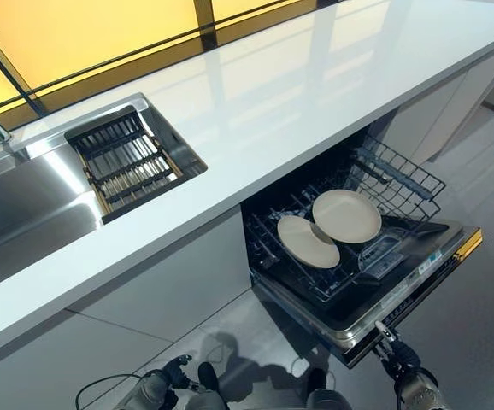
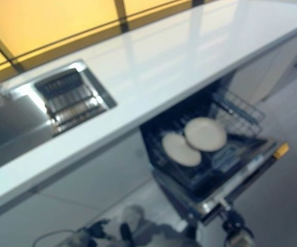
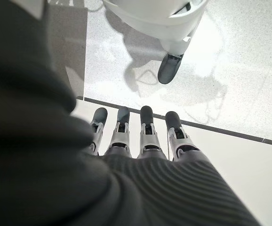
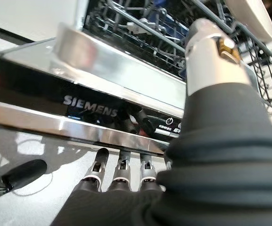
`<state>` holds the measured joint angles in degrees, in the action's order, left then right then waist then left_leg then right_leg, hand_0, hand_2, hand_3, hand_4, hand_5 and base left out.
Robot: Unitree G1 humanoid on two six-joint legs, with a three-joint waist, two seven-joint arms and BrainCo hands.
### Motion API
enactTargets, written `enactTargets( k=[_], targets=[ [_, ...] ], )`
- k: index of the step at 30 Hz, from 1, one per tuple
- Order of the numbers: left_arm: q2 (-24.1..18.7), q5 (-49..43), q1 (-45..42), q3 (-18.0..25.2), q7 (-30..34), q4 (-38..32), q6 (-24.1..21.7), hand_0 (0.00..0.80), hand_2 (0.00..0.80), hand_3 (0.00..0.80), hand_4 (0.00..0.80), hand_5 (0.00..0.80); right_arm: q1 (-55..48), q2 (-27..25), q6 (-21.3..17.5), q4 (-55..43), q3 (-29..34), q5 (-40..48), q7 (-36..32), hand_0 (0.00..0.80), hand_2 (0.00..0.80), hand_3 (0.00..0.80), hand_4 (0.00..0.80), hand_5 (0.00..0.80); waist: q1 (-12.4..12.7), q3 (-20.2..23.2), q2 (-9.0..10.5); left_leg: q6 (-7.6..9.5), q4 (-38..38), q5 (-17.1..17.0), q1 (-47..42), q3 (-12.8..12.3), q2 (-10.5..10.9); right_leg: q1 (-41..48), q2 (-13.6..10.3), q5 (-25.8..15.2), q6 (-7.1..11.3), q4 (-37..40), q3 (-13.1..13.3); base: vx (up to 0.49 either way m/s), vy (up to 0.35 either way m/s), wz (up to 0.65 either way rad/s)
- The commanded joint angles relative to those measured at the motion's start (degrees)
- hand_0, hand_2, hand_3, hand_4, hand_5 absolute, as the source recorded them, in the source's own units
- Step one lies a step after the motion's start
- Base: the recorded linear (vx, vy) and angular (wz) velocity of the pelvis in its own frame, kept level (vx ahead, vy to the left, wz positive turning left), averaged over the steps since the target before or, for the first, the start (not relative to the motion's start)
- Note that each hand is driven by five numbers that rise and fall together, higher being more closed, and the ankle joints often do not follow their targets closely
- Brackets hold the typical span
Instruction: Take plates into dishwasher
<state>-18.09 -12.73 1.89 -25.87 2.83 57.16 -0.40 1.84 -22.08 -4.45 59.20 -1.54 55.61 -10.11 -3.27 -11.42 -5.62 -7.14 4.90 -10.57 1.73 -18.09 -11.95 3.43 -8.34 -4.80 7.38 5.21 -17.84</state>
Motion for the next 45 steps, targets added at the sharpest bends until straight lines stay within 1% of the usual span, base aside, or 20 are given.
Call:
enactTargets(
  k=[1, 3, 5, 7, 9, 17, 26, 31, 32, 36, 38, 44, 45],
  targets=[
    [-1.1, -0.1, 4.5, -1.3, -0.3, 0.0, -0.6, 0.000, 0.000, 0.000, 0.000, 0.000, 10.3, 6.6, -0.9, -14.5, -5.3, -3.2, -11.6, 0.000, 0.000, 0.000, 0.000, 0.000, 3.9, -4.1, 2.46, 0.35, 0.1, 1.1, 2.0, 1.7, 3.0, -0.6, 1.1, 4.6, -3.40, -4.9, -1.3, 0.000, 0.000, 0.00],
    [-1.1, -0.3, 4.2, -1.2, -0.5, 0.3, -0.9, 0.000, 0.000, 0.000, 0.000, 0.000, 10.5, 6.9, -1.5, -18.3, -6.5, -2.4, -13.4, 0.000, 0.000, 0.000, 0.000, 0.000, 4.2, -4.0, 2.63, 0.41, 0.1, 1.1, 2.0, 1.9, 3.2, -0.5, 1.1, 4.6, -3.40, -5.0, -1.5, 0.000, 0.000, 0.00],
    [-1.1, -0.4, 4.0, -0.9, -0.6, 0.7, -1.3, 0.000, 0.000, 0.000, 0.000, 0.000, 10.7, 7.3, -1.8, -21.6, -7.4, -2.1, -13.8, 0.000, 0.000, 0.000, 0.000, 0.000, 4.3, -4.0, 2.74, 0.45, 0.1, 1.1, 2.0, 2.1, 3.3, -0.4, 1.0, 4.6, -3.39, -5.0, -1.6, 0.000, 0.000, 0.00],
    [-1.1, -0.2, 3.8, -0.7, -0.6, 0.7, -1.5, 0.000, 0.000, 0.000, 0.000, 0.000, 10.7, 7.7, -3.0, -23.9, -8.4, -2.3, -14.7, 0.000, 0.000, 0.000, 0.000, 0.000, 4.4, -3.8, 2.82, 0.46, 0.1, 1.2, 2.0, 2.2, 3.4, -0.3, 1.0, 4.6, -3.32, -4.9, -1.6, 0.020, 0.033, 0.00],
    [-1.0, -0.3, 3.5, -0.6, -0.6, 1.0, -1.8, 0.000, 0.000, 0.000, 0.000, 0.000, 10.6, 8.0, -3.2, -25.5, -9.3, -3.0, -14.5, 0.000, 0.000, 0.000, 0.000, 0.000, 4.6, -3.5, 2.90, 0.48, 0.1, 1.2, 1.9, 2.3, 3.5, 0.0, 0.9, 4.6, -3.28, -4.8, -1.8, 0.016, 0.021, 0.00],
    [-0.9, -0.8, 2.7, -0.4, -0.9, 2.0, -2.8, 0.000, 0.000, 0.000, 0.000, 0.000, 11.2, 8.1, -2.6, -27.1, -9.9, -3.7, -14.3, 0.000, 0.000, 0.000, 0.000, 0.000, 5.3, -3.1, 3.31, 0.67, 0.1, 1.3, 1.7, 2.5, 3.6, 0.8, 0.7, 4.6, -3.23, -4.5, -2.4, 0.020, 0.011, 0.00],
    [-0.6, 0.5, 2.2, -0.4, -1.8, 3.0, -3.2, 0.000, 0.000, 0.000, 0.000, 0.000, 13.8, 8.0, -2.3, -28.3, -10.8, -4.1, -14.5, 0.000, 0.000, 0.000, 0.000, 0.000, 6.6, -3.2, 3.39, 1.11, -0.3, 2.2, 1.2, 4.1, 4.6, 1.3, -0.1, 4.5, -2.93, -4.5, -2.7, 0.052, 0.064, -0.03],
    [-0.5, 0.9, 1.6, 0.1, -2.4, 3.6, -3.0, 0.000, 0.000, 0.000, 0.000, 0.000, 14.1, 8.6, -3.3, -28.9, -11.1, -3.9, -14.0, 0.000, 0.000, 0.000, 0.000, 0.000, 7.9, -2.7, 3.47, 1.75, -0.3, 3.0, 0.7, 4.8, 5.5, 2.4, -1.5, 4.7, -1.98, -4.9, -3.8, 0.093, 0.110, 0.02],
    [-0.7, 0.7, 1.5, 0.5, -2.2, 3.7, -3.1, 0.000, 0.000, 0.000, 0.000, 0.000, 14.2, 9.0, -3.4, -29.1, -11.2, -4.1, -13.5, 0.000, 0.000, 0.000, 0.000, 0.000, 8.4, -2.4, 3.56, 2.11, -0.3, 3.3, 0.6, 5.1, 6.0, 2.8, -2.0, 4.7, -1.51, -5.2, -4.1, 0.083, 0.096, 0.04],
    [-0.9, 0.7, 1.1, 0.9, -2.4, 3.9, -3.1, 0.000, 0.000, 0.000, 0.000, 0.000, 14.2, 9.6, -3.4, -29.3, -11.6, -4.9, -12.8, 0.000, 0.000, 0.000, 0.000, 0.000, 9.2, -1.8, 3.84, 2.92, -0.3, 4.0, 0.1, 5.6, 6.8, 3.4, -3.1, 4.7, -0.57, -5.9, -4.6, 0.109, 0.117, 0.10],
    [-1.0, 0.8, 0.9, 1.1, -2.5, 4.0, -3.2, 0.000, 0.000, 0.000, 0.000, 0.000, 14.2, 10.0, -3.8, -29.0, -11.9, -5.1, -12.4, 0.000, 0.000, 0.000, 0.000, 0.000, 9.8, -1.3, 4.07, 3.56, -0.2, 4.6, -0.4, 5.9, 7.4, 3.7, -4.0, 4.5, 0.34, -6.4, -5.0, 0.121, 0.140, 0.03],
    [-1.1, 0.5, 0.4, 1.5, -2.3, 3.8, -2.8, 0.000, 0.000, 0.000, 0.000, 0.000, 14.2, 11.1, -3.6, -29.1, -12.0, -6.1, -11.6, 0.000, 0.000, 0.000, 0.000, 0.000, 10.7, -0.3, 4.45, 4.51, 0.1, 5.7, -1.4, 6.4, 8.4, 4.2, -6.0, 3.6, 1.26, -7.8, -5.4, 0.094, 0.117, 0.13],
    [-1.1, 0.5, 0.3, 1.7, -2.1, 3.7, -2.6, 0.000, 0.000, 0.000, 0.000, 0.000, 14.1, 11.5, -3.7, -28.9, -12.1, -6.3, -11.4, 0.000, 0.000, 0.000, 0.000, 0.000, 10.9, 0.1, 4.67, 4.87, 0.1, 6.2, -1.6, 6.4, 8.8, 4.2, -6.7, 2.9, 1.68, -8.4, -5.4, 0.112, 0.158, 0.02]
  ],
)
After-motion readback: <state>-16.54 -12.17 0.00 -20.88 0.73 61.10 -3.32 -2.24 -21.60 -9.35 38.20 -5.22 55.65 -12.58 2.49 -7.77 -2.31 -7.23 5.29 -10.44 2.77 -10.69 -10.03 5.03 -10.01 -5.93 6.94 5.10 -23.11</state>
